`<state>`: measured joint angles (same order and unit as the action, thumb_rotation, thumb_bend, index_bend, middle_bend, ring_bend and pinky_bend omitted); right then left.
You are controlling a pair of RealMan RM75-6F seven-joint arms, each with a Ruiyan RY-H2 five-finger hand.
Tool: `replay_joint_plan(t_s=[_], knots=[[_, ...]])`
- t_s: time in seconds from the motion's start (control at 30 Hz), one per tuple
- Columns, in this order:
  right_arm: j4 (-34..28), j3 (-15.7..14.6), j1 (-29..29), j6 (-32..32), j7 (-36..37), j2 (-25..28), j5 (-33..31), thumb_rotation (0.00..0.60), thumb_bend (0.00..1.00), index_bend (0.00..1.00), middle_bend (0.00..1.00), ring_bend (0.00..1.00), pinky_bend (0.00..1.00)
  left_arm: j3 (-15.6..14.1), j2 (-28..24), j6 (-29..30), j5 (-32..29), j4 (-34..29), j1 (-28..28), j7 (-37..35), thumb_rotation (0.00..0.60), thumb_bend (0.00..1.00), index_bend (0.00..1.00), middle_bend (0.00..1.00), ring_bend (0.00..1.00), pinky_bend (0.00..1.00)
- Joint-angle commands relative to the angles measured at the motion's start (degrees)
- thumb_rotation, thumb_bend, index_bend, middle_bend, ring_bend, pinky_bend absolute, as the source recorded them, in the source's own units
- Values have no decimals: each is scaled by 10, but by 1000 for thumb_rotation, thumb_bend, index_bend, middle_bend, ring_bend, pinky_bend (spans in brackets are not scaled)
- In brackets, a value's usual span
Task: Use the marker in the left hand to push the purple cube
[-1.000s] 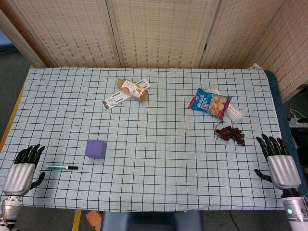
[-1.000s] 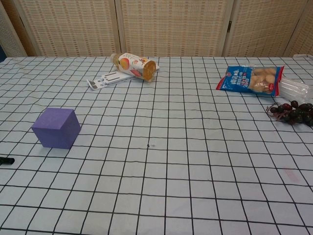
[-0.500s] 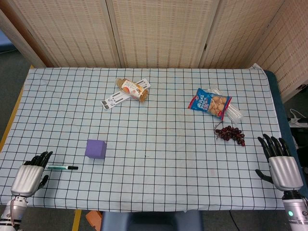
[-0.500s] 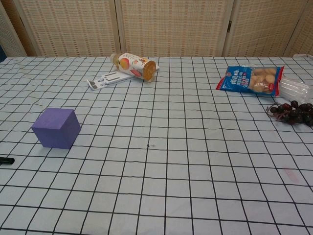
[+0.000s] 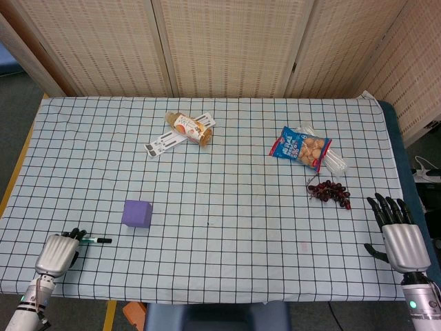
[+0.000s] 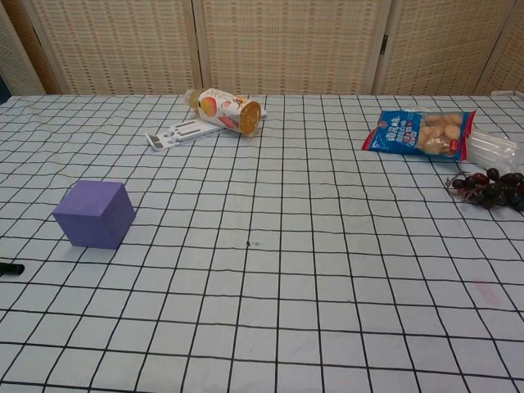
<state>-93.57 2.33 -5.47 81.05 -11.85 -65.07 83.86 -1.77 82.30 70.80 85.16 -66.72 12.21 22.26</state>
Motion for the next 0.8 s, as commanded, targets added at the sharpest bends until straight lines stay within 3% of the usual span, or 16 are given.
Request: replay_joint_plan(t_s=[0.03, 0.27, 0.5, 0.8], knots=[[1, 0, -1, -2, 1, 0, -1, 600, 63, 0, 0, 0, 0, -2, 12, -2, 2, 14, 4, 5, 600, 378, 337, 329, 509, 679], [0, -1, -2, -9, 2, 3, -5, 600, 62, 0, 0, 0, 0, -2, 28, -4, 7, 41, 11, 8, 600, 374, 371, 359, 535, 695], [-9, -4, -2, -16, -5, 9, -11, 600, 62, 0, 0, 0, 0, -2, 61, 13, 24, 107, 17, -11, 600, 381, 442, 435, 566, 719], [-14, -5, -3, -21, -8, 11, -16, 600, 62, 0, 0, 0, 0, -2, 78, 23, 29, 143, 18, -33, 600, 436, 544, 537, 595, 733]])
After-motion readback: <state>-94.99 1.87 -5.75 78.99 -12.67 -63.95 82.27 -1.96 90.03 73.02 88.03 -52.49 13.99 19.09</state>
